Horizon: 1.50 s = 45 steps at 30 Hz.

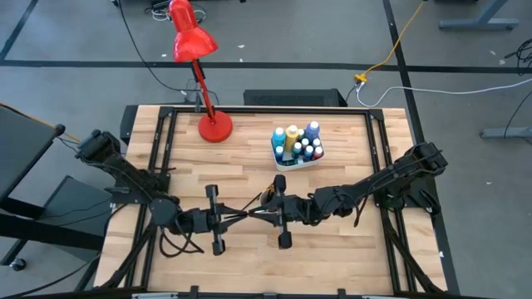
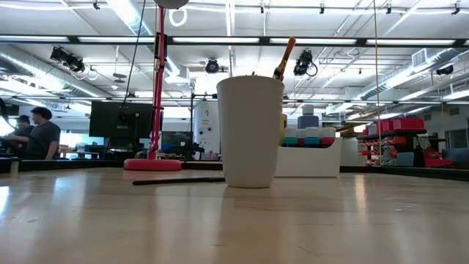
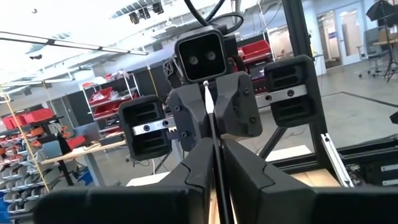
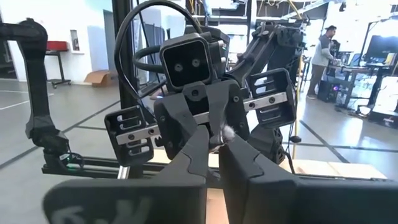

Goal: Pick & Place Paint Supplies
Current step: Put the silver paint brush into the white cup

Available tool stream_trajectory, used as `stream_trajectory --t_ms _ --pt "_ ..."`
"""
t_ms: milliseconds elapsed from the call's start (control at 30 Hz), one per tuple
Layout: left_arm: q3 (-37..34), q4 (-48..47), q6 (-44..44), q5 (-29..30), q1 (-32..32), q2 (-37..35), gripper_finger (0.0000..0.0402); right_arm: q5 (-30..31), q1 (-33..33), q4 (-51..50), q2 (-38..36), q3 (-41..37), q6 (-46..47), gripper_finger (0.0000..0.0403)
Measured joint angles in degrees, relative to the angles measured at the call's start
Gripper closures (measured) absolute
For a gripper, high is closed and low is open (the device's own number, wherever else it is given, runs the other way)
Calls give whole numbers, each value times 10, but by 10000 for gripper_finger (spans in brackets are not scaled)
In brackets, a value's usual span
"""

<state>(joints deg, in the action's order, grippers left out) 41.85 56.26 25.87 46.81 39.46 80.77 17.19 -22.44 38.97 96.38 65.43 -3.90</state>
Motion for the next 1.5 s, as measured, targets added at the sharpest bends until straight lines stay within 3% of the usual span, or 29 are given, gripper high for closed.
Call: stream_trajectory --t_ms 133,367,633,900,1100,1300,1500 --pt "0 -8 -2 -2 0 0 343 -2 -2 -11 0 0 15 371" --pt "0 -56 -25 0 0 0 335 2 -9 -60 -8 0 26 389" --pt "0 -74 -48 47 -3 0 297 58 -17 -285 -40 0 134 386" --pt "0 -94 -60 48 -9 0 279 62 -3 -468 -136 1 216 386" --pt "0 -94 -82 46 -23 0 278 73 33 -592 -149 1 269 386" --pt "0 -116 -134 14 -40 0 278 14 58 -605 -106 0 266 383" --pt "0 -141 -146 5 -52 0 278 13 68 -605 -78 0 269 362"
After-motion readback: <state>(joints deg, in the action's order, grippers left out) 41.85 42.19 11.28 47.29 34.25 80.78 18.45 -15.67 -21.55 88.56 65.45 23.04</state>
